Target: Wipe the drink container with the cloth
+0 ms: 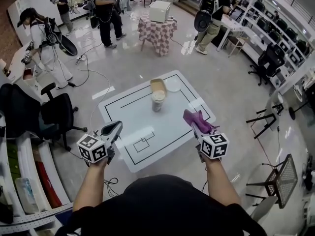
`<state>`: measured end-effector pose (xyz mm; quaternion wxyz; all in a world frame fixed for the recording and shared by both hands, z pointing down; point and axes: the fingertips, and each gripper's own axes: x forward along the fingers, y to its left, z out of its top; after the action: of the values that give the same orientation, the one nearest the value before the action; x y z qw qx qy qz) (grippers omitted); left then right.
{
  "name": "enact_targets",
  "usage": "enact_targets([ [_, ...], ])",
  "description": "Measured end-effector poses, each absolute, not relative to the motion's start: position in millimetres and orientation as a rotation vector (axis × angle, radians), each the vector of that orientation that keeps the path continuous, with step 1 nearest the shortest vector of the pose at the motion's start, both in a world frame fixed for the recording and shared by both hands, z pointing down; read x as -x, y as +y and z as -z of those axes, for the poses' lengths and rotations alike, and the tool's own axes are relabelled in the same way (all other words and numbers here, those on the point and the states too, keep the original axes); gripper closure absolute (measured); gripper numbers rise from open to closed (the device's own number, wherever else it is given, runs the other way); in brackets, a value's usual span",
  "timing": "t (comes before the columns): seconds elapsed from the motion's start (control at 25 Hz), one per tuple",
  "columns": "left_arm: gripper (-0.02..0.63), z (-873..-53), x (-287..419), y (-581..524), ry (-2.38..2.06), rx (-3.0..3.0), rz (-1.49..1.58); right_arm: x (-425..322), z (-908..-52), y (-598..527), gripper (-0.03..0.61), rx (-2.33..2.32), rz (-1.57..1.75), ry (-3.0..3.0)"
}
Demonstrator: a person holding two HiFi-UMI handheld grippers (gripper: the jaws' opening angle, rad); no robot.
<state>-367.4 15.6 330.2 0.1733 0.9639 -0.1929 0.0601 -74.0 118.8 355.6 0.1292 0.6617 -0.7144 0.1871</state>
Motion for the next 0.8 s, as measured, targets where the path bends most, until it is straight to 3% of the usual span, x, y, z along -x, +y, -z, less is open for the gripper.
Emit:
enact_targets([
  [0.8,0.592,-333.4,302.9,-51.6,-0.701,-2.692,-0.204,4.5,-402.9,12.9,0.5,-1.768,-0.636,-2.175],
])
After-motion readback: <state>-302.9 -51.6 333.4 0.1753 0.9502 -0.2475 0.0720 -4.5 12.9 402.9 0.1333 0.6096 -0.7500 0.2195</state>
